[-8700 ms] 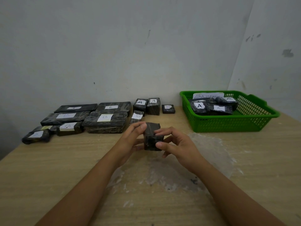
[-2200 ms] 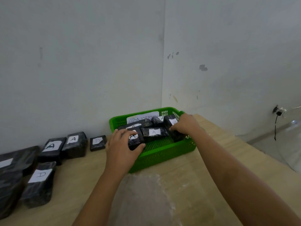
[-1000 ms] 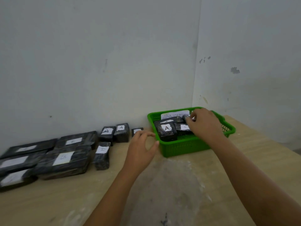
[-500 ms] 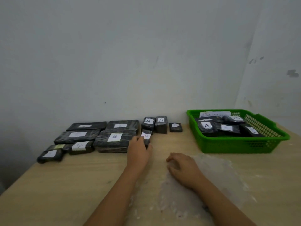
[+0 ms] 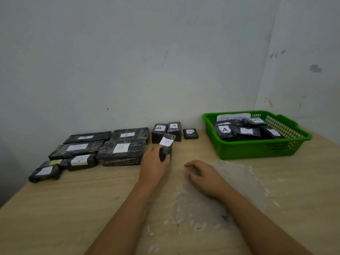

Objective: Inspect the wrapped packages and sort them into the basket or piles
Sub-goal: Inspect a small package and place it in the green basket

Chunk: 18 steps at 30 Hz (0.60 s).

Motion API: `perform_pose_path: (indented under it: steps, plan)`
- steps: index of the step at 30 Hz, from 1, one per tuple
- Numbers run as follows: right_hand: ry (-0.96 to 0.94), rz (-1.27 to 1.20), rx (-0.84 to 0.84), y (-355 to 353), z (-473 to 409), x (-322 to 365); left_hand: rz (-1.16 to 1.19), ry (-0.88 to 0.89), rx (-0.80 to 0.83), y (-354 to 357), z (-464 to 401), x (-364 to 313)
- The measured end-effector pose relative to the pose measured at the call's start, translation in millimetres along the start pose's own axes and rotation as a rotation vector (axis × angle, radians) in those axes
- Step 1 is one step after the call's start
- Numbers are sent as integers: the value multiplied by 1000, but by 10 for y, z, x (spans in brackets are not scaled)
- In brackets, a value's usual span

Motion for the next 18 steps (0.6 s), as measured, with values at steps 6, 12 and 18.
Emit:
perform_pose_path:
  steps: [6,12,18]
  plan:
    - [260,-724,-76,-146,-22,110,148,159,-28,-50,182,-183]
    - [356,-1101,24,-95,36,220,208,289,62,15,492,-244]
    - [334,-970,34,-177,60,174,298,194,280,-142,488,-253]
Point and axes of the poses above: each hand's wrist, its own z-axis away from the middle knuckle, its own y-axis out of the palm, x = y × z, the point moved 1 cm from there along -z, towards the middle knuckle, and after that the axes turned 4 degrees about y, right-handed, at the moved point
